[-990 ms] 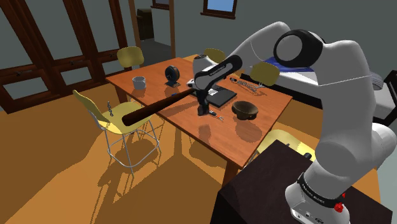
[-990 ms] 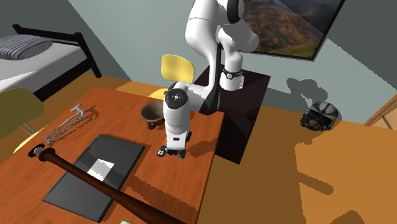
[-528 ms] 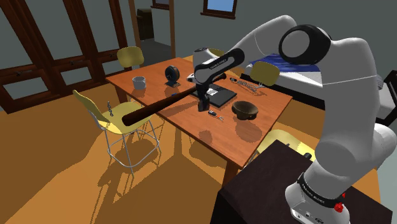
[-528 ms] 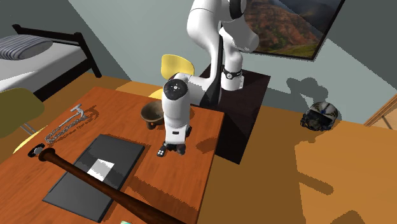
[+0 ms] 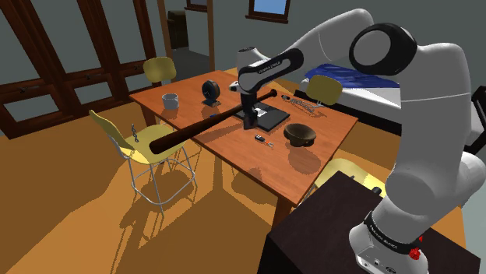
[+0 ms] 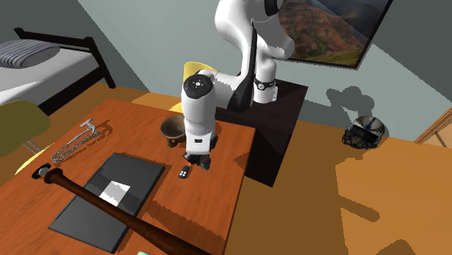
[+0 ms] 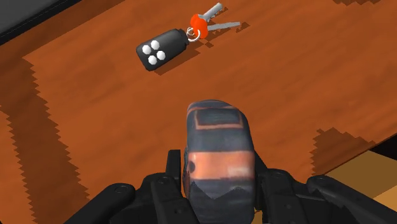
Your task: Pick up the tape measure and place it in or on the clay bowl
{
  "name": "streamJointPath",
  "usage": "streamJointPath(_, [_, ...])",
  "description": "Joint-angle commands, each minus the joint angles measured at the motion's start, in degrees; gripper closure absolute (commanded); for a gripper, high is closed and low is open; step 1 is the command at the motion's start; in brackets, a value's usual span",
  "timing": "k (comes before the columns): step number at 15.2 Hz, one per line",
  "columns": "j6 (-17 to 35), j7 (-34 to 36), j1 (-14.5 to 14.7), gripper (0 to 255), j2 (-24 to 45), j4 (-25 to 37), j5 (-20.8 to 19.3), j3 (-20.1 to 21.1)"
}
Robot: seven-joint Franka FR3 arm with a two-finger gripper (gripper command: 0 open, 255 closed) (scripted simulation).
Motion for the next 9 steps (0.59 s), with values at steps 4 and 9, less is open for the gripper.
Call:
streamJointPath(4, [-3.0, -0.7, -0.1, 255, -1.5, 1.6, 0.8, 0.4])
streamJointPath(9, [-5.6, -1.3, -0.2, 255, -2.9, 2.9, 1.5, 0.8])
